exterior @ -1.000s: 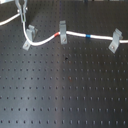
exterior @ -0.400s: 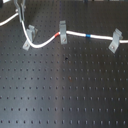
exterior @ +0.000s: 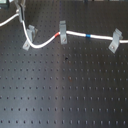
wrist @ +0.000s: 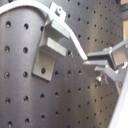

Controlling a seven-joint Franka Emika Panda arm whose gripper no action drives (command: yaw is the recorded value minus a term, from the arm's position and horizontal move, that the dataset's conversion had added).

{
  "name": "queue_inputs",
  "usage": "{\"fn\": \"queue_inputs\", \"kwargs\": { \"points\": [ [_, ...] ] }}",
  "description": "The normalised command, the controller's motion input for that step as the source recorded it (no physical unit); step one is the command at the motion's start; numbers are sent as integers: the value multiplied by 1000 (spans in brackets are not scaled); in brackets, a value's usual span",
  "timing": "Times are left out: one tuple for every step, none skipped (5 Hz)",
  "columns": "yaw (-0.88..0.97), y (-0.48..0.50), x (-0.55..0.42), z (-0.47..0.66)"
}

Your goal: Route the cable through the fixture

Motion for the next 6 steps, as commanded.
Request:
{"fn": "queue_inputs", "kwargs": {
  "points": [
    [-409, 220, 367, -99],
    [-540, 133, 294, -60],
    [-677, -42, 229, -20],
    [-783, -42, -21, 0],
    [-846, -63, -61, -98],
    [-780, -121, -94, -106]
  ]
}}
